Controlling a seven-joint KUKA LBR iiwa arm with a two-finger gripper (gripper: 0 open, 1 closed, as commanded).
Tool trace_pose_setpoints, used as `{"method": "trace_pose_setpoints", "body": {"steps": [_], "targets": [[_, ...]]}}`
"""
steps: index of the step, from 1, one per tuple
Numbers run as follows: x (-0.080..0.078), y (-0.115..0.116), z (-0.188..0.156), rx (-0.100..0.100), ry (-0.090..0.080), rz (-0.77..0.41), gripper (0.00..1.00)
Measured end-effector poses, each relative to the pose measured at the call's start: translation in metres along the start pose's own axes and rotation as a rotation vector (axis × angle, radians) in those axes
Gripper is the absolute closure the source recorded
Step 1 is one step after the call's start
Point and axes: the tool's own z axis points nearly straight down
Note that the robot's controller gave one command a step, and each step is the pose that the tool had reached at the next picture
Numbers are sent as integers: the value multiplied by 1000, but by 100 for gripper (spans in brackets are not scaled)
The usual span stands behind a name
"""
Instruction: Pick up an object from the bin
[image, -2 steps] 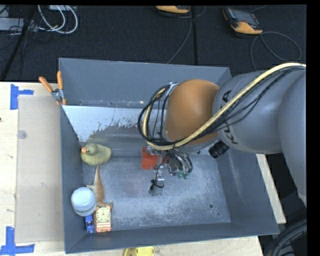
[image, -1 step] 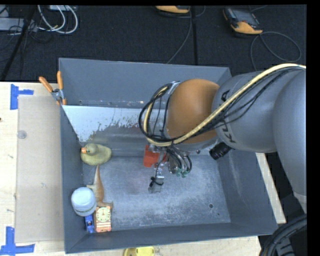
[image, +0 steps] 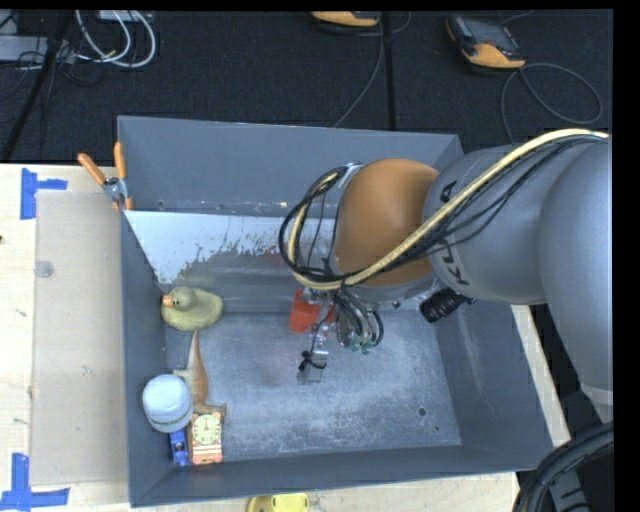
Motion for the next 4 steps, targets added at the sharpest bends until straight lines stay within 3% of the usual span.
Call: {"method": "trace_pose_setpoints", "body": {"steps": [1, 2, 3, 4], "targets": [[23, -12, 0, 2, 4, 13, 0], [14, -16, 13, 0, 0, -98, 0], [1, -61, 67, 3, 3, 239, 100], [1, -61, 67, 3, 3, 240, 100]]}}
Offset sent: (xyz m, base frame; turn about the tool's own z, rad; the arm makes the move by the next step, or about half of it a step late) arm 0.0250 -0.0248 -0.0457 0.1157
